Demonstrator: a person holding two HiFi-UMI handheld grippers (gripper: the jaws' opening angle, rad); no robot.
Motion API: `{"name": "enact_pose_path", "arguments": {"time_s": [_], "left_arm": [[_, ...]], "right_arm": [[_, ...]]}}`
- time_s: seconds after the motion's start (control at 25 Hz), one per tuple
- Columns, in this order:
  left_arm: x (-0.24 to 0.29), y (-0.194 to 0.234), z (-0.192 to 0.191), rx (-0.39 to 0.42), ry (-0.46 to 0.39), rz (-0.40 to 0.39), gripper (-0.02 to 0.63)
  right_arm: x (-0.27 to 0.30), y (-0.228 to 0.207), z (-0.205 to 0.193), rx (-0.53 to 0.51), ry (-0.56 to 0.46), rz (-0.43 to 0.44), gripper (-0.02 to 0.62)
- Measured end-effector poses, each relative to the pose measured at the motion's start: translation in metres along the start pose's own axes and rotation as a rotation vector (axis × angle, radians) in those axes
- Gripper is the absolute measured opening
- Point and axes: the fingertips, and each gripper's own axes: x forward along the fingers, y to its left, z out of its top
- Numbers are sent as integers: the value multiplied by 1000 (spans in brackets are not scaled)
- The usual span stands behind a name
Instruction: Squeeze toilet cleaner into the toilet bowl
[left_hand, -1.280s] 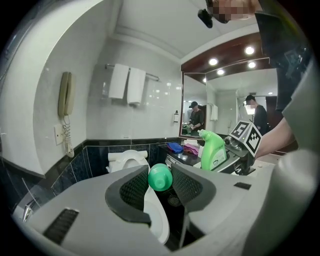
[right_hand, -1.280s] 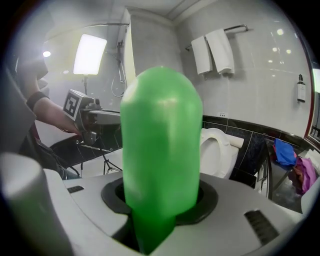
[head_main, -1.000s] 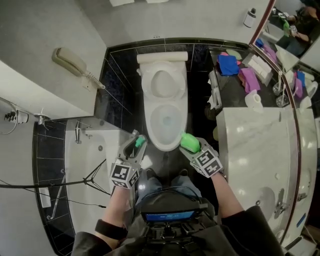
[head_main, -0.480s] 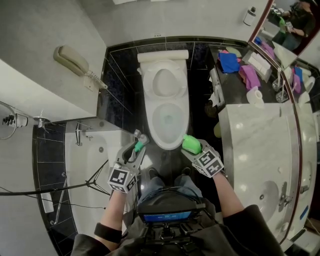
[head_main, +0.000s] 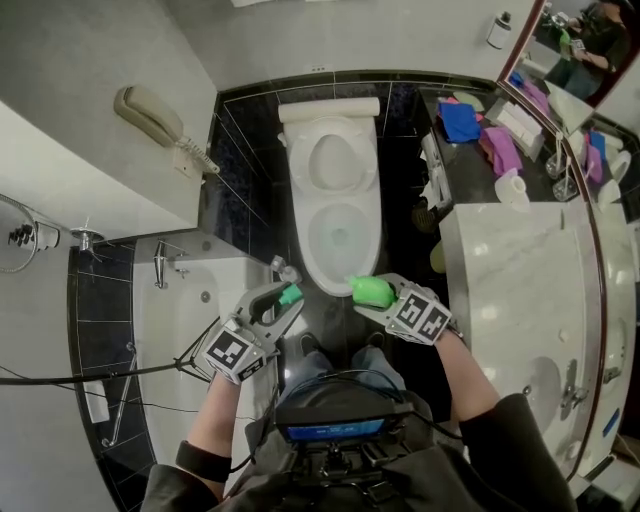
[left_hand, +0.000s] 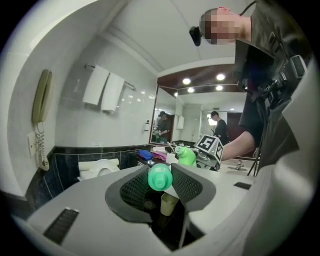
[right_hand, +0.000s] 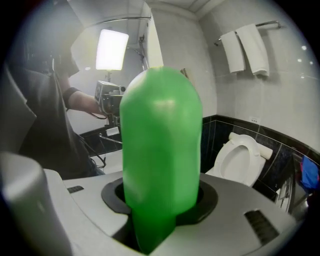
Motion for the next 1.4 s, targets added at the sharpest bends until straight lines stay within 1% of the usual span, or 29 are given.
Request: {"name": "enact_pose_path", "arguments": {"time_s": [0.08,0.24,0.36,0.44,0.48,0.6,0.76,1.2,1.4], "left_arm": [[0,-8,8,19,-2,-46,150],[-2,-17,12,84,-42,-141,152],[-1,-31,22,83,-48,-207,152],[-1,-40,28,58,-31,-237,152],[0,-43,30,52,-25,-249,152],[2,-42,30,98,-58,-281,152],[7,-55,41,50,-17,-311,152],[20,-56,51,90,1,-361,152],[23,-54,57,92,11,-377,152]], "right_arm": [[2,10,9,-45,0,58,198],[5,29,23,-116,11,161,198],[6,40,27,-161,30,219,198],[7,44,29,-184,40,247,198],[7,46,30,-193,44,256,198],[7,49,33,-212,55,281,196],[8,52,36,-229,67,315,196],[1,42,42,-258,101,337,195],[-1,37,47,-268,104,349,195]]}}
